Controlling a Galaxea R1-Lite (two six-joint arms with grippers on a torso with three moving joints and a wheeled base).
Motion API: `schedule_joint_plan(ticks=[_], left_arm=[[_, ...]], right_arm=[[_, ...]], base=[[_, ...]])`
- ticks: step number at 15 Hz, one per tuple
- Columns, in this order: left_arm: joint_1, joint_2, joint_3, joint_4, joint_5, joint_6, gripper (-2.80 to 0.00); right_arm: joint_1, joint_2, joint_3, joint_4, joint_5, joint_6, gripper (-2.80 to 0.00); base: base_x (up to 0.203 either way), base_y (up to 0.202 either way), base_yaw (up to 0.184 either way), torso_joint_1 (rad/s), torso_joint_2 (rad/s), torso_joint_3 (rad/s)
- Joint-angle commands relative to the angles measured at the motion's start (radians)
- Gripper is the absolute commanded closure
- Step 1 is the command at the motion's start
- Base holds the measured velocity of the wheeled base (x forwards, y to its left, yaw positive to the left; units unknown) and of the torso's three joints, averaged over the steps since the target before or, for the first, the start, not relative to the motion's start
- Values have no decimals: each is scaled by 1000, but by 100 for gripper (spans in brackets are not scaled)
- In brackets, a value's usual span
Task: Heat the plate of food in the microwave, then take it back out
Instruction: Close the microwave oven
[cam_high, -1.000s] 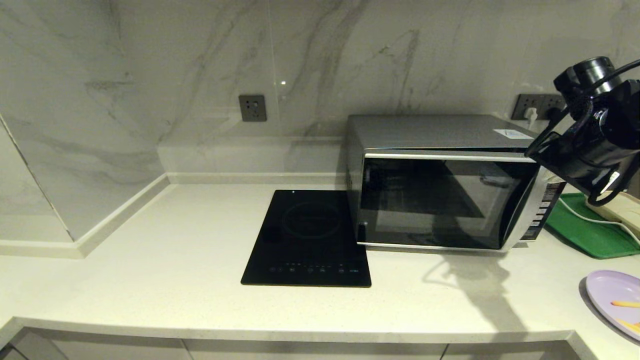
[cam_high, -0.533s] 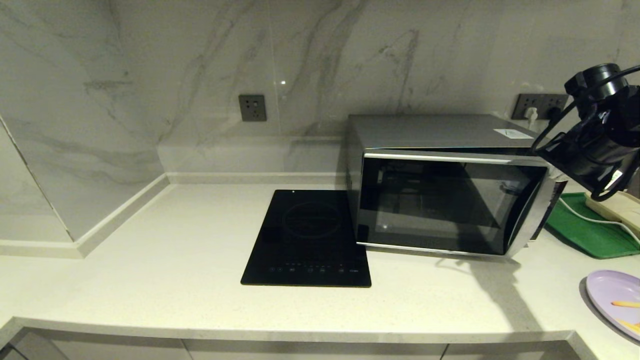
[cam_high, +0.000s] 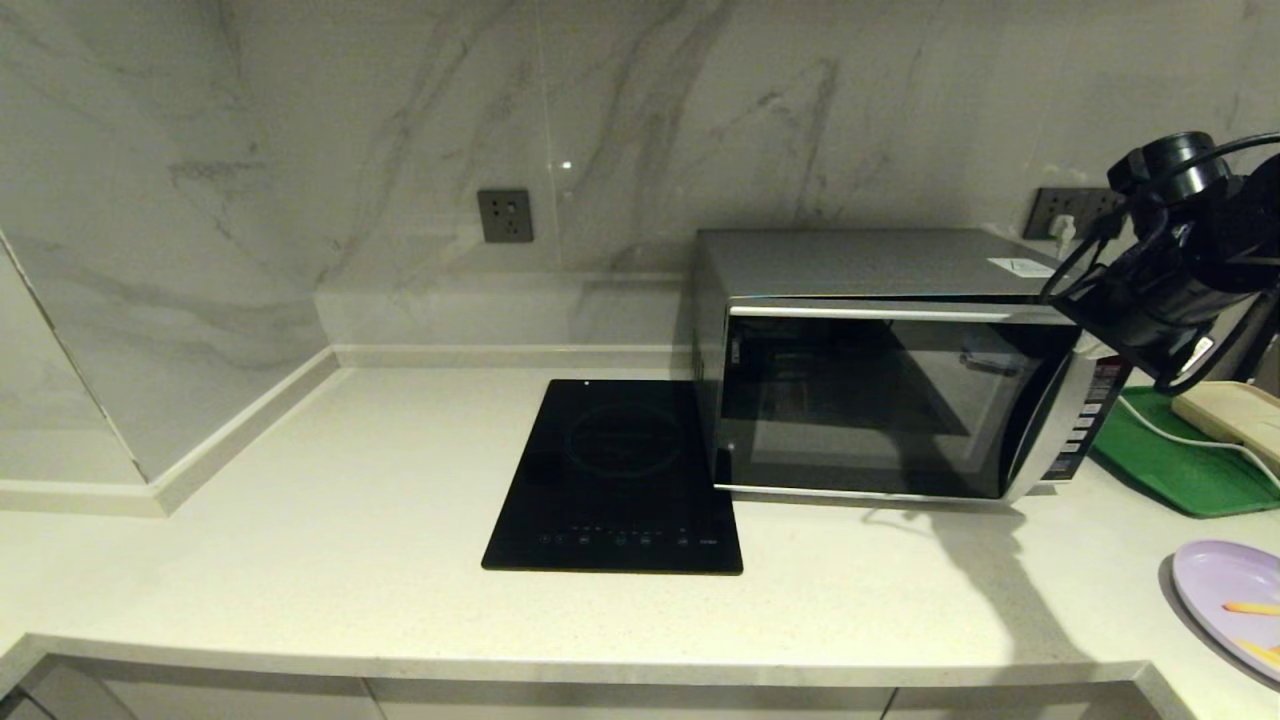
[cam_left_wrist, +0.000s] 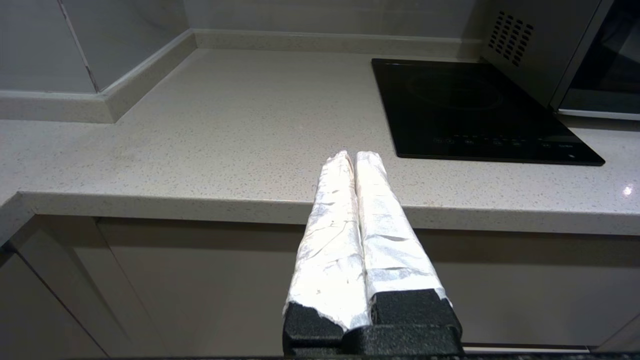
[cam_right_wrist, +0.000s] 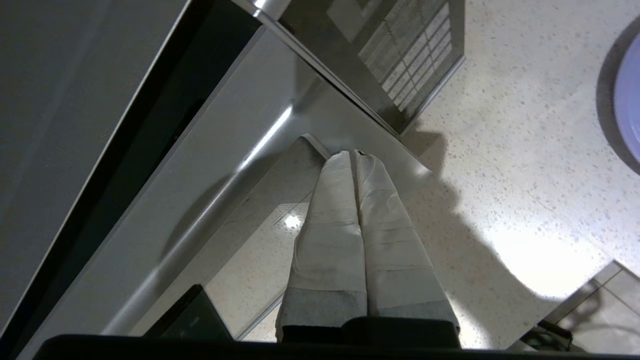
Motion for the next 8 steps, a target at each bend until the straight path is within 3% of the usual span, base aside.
schedule_joint_plan(ticks=[1,8], left_arm=[[0,-1,0,0,0,-1,0],[1,-1,0,0,0,-1,0]], right_arm=[[-1,27,-10,-38,-1,-12,0],[-1,59,-10,-107,18,-31,0]], base=[[0,0,0,0,0,0],[0,0,0,0,0,0]])
